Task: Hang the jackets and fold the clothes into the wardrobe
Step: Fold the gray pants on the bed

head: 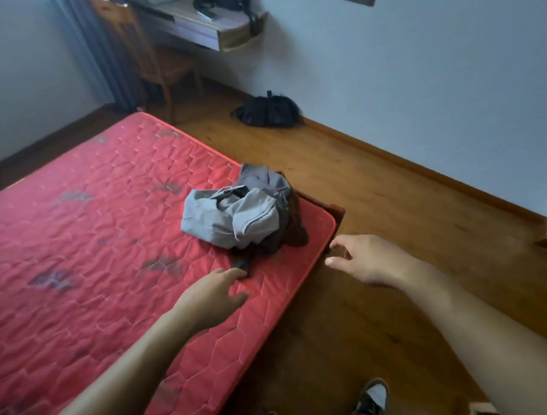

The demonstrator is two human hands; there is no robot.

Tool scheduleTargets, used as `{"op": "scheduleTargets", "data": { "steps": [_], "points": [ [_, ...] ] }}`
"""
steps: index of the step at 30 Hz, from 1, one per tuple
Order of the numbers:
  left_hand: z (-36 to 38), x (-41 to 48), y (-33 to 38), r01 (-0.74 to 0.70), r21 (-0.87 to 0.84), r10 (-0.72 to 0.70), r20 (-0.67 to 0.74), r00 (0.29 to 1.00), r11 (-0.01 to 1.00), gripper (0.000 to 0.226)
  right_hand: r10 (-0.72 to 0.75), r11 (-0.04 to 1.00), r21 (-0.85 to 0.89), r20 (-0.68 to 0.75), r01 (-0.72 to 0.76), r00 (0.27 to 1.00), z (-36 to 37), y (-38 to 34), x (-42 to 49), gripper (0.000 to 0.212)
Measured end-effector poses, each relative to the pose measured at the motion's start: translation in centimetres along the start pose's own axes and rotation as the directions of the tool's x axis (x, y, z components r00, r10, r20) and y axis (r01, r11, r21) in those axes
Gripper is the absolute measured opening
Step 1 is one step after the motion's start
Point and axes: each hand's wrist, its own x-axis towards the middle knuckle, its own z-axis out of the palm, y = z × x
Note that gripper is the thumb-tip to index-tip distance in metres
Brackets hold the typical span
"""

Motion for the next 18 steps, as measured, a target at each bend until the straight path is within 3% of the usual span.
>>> {"op": "scheduleTargets", "data": {
  "steps": [10,18],
  "points": [
    [-0.3,8.0,5.7,0.208,-0.051,-0.211,-0.077,0.974,0.977,0.047,-0.213,0.976,-0.028,0.079,0.216,0.974,-5.7,6.8,12.1,0.054],
    [-0.4,15.1,11.8,0.286,-0.116,-0.299,-0.123,0.946,0.951,0.052,-0.304,0.943,-0.091,0.156,0.32,0.94,-11.0,12.2,20.2,0.052]
  ]
}}
